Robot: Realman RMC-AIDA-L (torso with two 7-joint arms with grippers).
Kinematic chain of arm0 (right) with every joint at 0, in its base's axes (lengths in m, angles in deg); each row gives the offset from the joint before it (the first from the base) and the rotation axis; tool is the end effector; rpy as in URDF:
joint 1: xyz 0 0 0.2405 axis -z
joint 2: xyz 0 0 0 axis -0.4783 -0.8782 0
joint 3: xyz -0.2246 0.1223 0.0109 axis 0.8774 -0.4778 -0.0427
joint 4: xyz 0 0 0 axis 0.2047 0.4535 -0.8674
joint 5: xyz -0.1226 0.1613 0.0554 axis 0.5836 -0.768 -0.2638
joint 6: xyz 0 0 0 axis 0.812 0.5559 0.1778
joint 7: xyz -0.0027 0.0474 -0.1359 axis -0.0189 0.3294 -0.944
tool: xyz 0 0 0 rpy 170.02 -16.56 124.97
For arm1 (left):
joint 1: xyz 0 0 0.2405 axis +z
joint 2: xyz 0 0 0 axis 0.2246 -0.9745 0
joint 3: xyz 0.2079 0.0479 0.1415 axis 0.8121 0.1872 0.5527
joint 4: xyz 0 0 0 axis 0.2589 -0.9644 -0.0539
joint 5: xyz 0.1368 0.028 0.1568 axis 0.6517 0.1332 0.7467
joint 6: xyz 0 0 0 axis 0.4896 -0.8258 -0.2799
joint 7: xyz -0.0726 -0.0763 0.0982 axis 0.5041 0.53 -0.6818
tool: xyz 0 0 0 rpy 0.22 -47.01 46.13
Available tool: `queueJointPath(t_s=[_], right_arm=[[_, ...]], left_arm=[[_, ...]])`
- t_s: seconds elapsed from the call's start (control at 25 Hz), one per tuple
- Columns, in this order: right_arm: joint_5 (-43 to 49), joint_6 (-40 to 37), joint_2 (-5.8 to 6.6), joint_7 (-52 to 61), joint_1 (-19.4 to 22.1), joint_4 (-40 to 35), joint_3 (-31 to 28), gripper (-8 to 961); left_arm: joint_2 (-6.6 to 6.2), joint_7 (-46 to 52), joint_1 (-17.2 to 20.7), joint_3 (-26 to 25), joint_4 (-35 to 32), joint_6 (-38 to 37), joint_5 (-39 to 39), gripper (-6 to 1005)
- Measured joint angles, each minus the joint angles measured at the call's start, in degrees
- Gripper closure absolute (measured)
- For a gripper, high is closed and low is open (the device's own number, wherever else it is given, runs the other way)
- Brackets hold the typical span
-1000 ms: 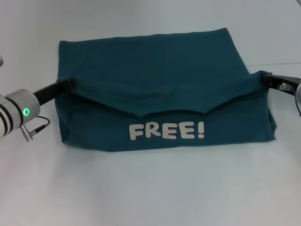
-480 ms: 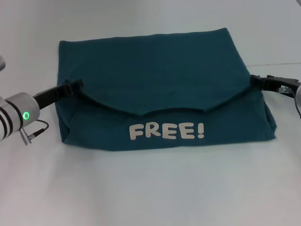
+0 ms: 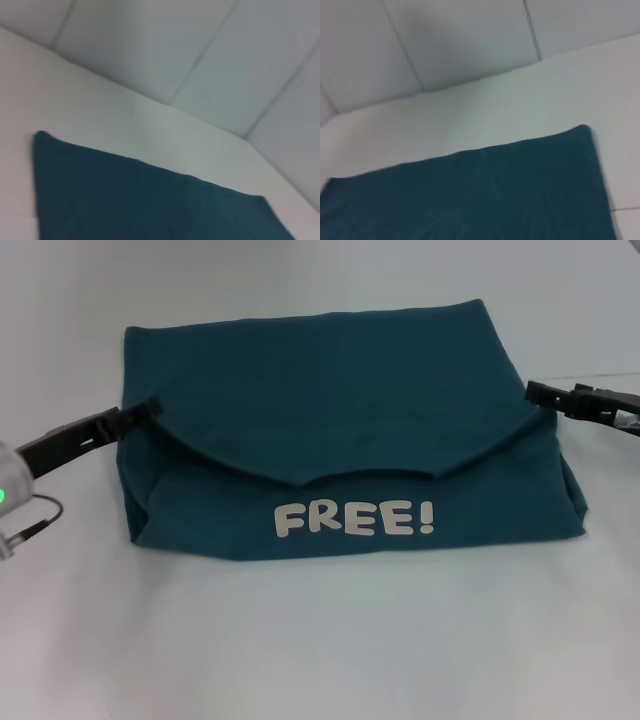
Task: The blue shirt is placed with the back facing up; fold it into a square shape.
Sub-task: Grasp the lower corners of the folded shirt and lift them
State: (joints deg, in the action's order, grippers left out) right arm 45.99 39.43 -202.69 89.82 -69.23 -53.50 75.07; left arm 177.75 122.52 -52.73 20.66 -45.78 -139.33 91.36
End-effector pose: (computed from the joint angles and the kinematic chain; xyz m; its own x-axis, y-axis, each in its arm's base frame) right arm 0.3244 0.4274 0.0581 0.4814 -0.4768 -0.7354 -0.8755 -0.2228 -0.4287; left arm -0.2756 0.4205 0.0145 0.3513 0.5051 0.7884 0.9242 -0.3219 -0.2055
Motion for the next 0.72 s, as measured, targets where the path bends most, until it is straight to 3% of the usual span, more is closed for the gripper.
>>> queueJointPath(t_s=[0.12, 0.2, 0.24, 0.44, 0.72], right_arm=[[0.05, -6.6, 0.25, 2.62, 2.22, -2.66, 0.1, 125], [0.14, -11.46, 0.46, 4.89, 3.87, -4.49, 0.19, 108], [0.21, -13.93, 0.65, 6.21, 4.71, -5.3, 0.26, 99], [0.29, -23.2, 2.84, 13.87, 8.18, -6.61, 1.36, 85], [-0.25, -29.44, 4.66, 17.35, 10.79, -6.85, 0.82, 85]], left_arm=[[-0.5, 0.26, 2.63, 1.34, -2.27, -4.52, 0.38, 266], [-0.57, 0.39, 3.56, 2.1, -3.18, -5.51, 0.39, 269], [-0.56, 0.41, 5.95, 4.34, -5.5, -7.07, 0.49, 270], [-0.2, -0.09, 9.02, 8.21, -9.16, -7.87, 2.63, 274], [0.92, -6.76, 10.65, 9.68, -10.76, -8.49, 5.09, 275]])
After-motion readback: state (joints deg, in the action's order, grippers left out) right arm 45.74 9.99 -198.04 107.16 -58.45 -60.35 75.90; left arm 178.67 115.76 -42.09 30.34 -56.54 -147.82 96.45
